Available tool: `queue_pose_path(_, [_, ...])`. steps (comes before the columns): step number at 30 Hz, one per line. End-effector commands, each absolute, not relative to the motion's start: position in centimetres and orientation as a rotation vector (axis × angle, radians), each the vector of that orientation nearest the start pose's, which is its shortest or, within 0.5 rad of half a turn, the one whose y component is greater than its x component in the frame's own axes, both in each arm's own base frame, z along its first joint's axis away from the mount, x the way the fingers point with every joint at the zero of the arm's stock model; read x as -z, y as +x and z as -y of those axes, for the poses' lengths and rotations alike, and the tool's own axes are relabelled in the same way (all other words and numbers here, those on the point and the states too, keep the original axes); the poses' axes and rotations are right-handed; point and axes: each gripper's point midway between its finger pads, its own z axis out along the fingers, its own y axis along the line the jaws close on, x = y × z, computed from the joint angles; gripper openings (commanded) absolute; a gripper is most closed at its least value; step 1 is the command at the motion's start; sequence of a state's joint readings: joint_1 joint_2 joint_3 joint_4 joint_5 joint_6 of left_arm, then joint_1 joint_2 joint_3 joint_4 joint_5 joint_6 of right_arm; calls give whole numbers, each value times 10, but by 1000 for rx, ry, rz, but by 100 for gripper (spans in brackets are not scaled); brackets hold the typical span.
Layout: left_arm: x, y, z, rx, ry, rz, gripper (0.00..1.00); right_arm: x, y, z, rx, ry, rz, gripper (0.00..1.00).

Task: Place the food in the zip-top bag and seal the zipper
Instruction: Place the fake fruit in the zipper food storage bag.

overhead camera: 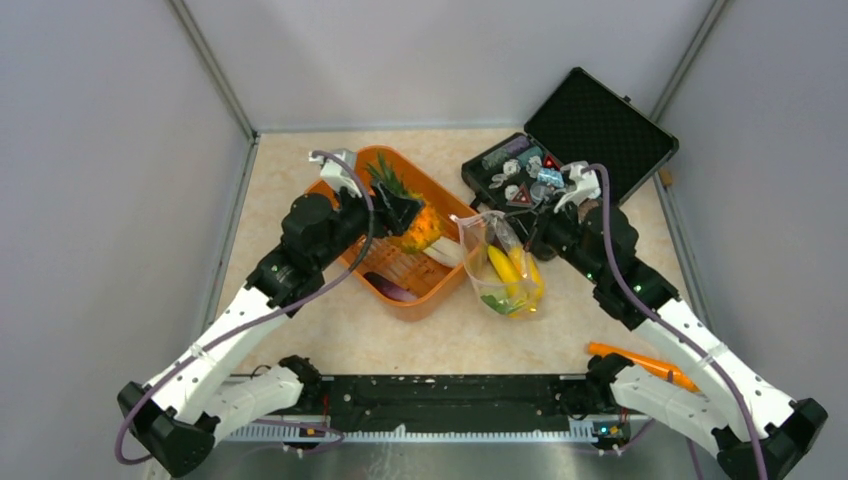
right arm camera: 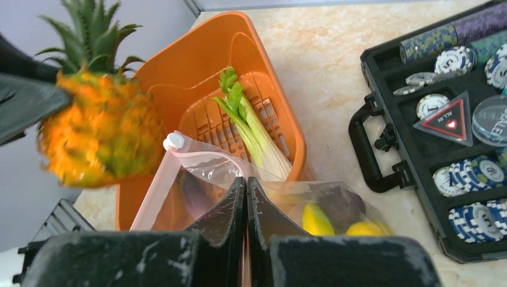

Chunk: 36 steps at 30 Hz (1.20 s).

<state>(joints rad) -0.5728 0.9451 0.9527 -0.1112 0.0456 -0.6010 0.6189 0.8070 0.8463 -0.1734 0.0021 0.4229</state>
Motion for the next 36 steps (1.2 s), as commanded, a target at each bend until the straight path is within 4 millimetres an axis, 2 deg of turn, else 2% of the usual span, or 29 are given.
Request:
queue_pose_path(1, [-409, 252, 242, 949, 183, -1490, 1, -330, 259, -204, -814, -65, -1720, 0])
queue_pose_path(5, [-437, 236, 264, 985, 214, -1371, 1, -334, 262, -213, -807, -64, -1725, 0])
queue_pose_path(12, [-454, 223, 284, 993, 236, -1284, 0, -340, 266, -220, -810, -32, -1723, 0])
queue_pose_path(17, [-430, 231, 301, 906, 228, -1317, 1, -358, 263, -226, -866, -19, -1676, 0])
queue_pose_path(21, [-426, 231, 309, 867, 210, -1250, 0, -370, 259, -229, -916, -15, -1650, 0])
queue_pose_path(26, [-413, 230, 324, 867, 229, -1244, 0, -375, 255, -224, -919, -3, -1622, 0])
queue_pose_path(31, [-395, 231, 325, 832, 225, -1275, 1, -372, 256, -217, -884, 15, -1637, 0])
queue_pose_path(36, [-370, 234, 322, 805, 179, -1331, 7, -376, 250, -222, -968, 32, -1609, 0])
